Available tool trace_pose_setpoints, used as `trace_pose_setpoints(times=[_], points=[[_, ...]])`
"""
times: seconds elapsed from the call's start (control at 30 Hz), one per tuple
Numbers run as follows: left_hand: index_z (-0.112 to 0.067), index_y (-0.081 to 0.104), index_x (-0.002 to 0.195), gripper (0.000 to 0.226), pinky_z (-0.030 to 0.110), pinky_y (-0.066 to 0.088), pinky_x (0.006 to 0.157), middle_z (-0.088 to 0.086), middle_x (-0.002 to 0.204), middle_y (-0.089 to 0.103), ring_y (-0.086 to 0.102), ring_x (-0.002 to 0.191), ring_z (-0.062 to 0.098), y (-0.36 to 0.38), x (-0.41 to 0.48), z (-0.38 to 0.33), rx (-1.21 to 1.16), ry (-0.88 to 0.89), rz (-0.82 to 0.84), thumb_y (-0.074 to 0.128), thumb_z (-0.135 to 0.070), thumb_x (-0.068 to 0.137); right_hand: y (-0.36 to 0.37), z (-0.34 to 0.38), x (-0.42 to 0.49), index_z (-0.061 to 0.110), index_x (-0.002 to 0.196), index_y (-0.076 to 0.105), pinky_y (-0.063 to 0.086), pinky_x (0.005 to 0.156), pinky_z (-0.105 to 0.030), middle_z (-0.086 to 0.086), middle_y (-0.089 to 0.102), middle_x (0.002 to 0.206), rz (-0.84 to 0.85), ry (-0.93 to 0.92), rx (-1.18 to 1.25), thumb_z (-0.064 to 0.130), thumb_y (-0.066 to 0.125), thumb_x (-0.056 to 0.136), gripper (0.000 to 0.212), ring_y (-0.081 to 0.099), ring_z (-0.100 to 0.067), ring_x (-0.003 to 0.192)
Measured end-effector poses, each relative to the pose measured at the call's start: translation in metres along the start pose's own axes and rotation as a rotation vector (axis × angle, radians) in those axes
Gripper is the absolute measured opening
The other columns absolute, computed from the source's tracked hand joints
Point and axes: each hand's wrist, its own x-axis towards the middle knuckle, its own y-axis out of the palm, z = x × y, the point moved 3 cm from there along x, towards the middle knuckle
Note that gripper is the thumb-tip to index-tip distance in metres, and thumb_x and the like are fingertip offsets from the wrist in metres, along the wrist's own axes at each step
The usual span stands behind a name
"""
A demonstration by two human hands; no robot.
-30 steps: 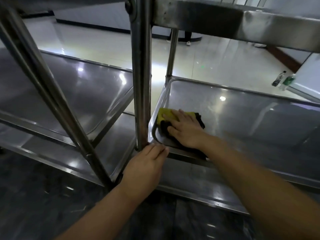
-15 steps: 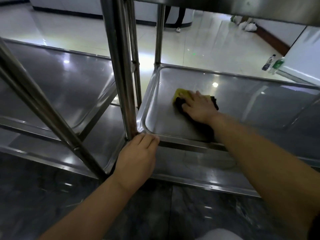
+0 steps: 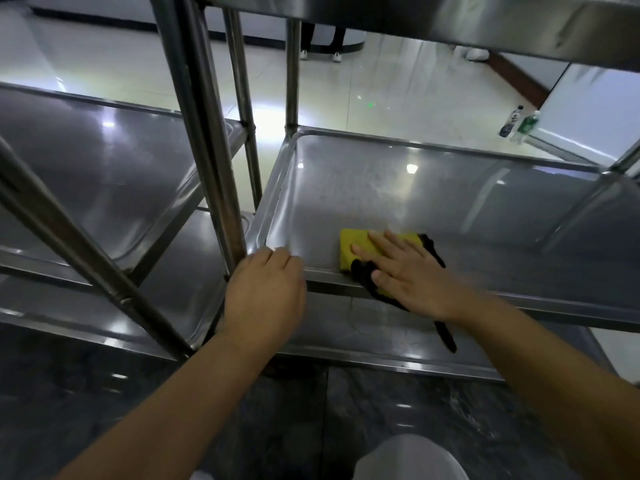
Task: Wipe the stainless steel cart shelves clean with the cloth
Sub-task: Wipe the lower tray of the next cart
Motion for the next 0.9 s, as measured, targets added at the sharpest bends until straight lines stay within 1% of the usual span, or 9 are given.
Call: trace_pose_setpoints(times=[0.07,0.13,0.3,0.4,0.53,0.67,0.73,0.8,0.9], points=[[-0.011,0.064,0.075,0.019,0.036,0.044,0.067,0.007,0.075,0.060,0.056,0.074,0.027,0.004,0.022,-0.012,-0.001,0.024,0.037,0.045,-0.016,0.078,0.004,-0.001,-0.010,0.058,0.131,-0.014,-0.010,0.113,-0.028,0.017,-0.015,0.152,-0.001,-0.030,0.022,0.082,-0.018,0.067,0.069,-0.017,-0.006,0.141],[-0.009,0.066,0.087,0.030,0.038,0.045,0.077,0.009,0.085,0.064,0.057,0.085,0.028,0.012,0.046,-0.029,-0.029,0.052,0.065,0.040,-0.022,0.081,0.004,-0.010,-0.004,0.056,0.134,-0.014,-0.008,0.113,-0.030,0.017,-0.012,0.153,-0.021,-0.019,-0.004,0.078,-0.023,0.069,0.070,-0.015,-0.005,0.140],[-0.005,0.066,0.095,0.041,0.036,0.041,0.087,0.014,0.094,0.065,0.060,0.095,0.033,0.037,0.082,-0.063,-0.088,0.110,0.159,0.035,-0.025,0.080,-0.014,-0.087,0.042,0.040,0.150,-0.001,-0.002,0.116,-0.037,0.004,-0.004,0.161,-0.064,0.282,-0.069,0.048,0.018,0.102,0.053,-0.004,-0.020,0.148],[-0.005,0.060,0.115,0.039,0.032,0.024,0.099,0.012,0.117,0.060,0.049,0.116,0.031,0.046,0.084,-0.065,-0.144,0.075,0.130,0.038,-0.024,0.089,-0.026,-0.140,0.046,0.040,0.151,0.003,0.001,0.117,-0.041,0.002,-0.003,0.161,-0.083,0.416,-0.035,0.044,0.021,0.103,0.052,-0.003,-0.023,0.148],[-0.011,0.048,0.130,0.037,0.031,0.021,0.106,0.005,0.135,0.047,0.034,0.127,0.021,0.054,0.084,-0.061,-0.156,-0.017,0.150,0.038,-0.026,0.098,-0.026,-0.172,0.024,0.040,0.151,0.004,0.003,0.118,-0.042,0.000,-0.002,0.161,-0.072,0.546,0.019,0.045,0.023,0.102,0.052,-0.001,-0.024,0.148],[-0.011,0.052,0.127,0.036,0.031,0.025,0.103,0.005,0.129,0.051,0.039,0.122,0.020,0.052,0.084,-0.064,-0.167,-0.008,0.144,0.034,-0.027,0.100,-0.022,-0.128,-0.006,0.038,0.151,0.004,0.002,0.116,-0.038,0.000,-0.002,0.161,-0.042,0.462,-0.007,0.046,0.020,0.102,0.052,-0.001,-0.023,0.148],[-0.008,0.055,0.122,0.035,0.035,0.030,0.100,0.008,0.124,0.055,0.043,0.117,0.024,0.053,0.085,-0.062,-0.166,-0.023,0.148,0.035,-0.025,0.099,-0.012,-0.087,-0.019,0.039,0.151,0.002,0.002,0.116,-0.035,0.001,-0.003,0.161,-0.034,0.335,-0.058,0.057,0.004,0.092,0.062,-0.001,-0.021,0.148],[-0.005,0.061,0.112,0.034,0.041,0.037,0.093,0.013,0.114,0.060,0.049,0.108,0.030,0.053,0.086,-0.060,-0.170,-0.030,0.142,0.038,-0.023,0.096,-0.003,-0.050,-0.029,0.044,0.149,0.003,-0.001,0.115,-0.033,0.005,-0.005,0.161,-0.038,0.209,-0.033,0.060,-0.003,0.082,0.069,-0.006,-0.017,0.148],[-0.001,0.064,0.095,0.041,0.044,0.045,0.079,0.018,0.096,0.064,0.055,0.093,0.037,0.051,0.084,-0.062,-0.146,-0.034,0.168,0.033,-0.027,0.090,0.004,-0.027,-0.037,0.045,0.149,0.006,-0.005,0.115,-0.033,0.007,-0.005,0.160,-0.090,0.135,-0.017,0.068,-0.008,0.084,0.070,-0.009,-0.015,0.147]])
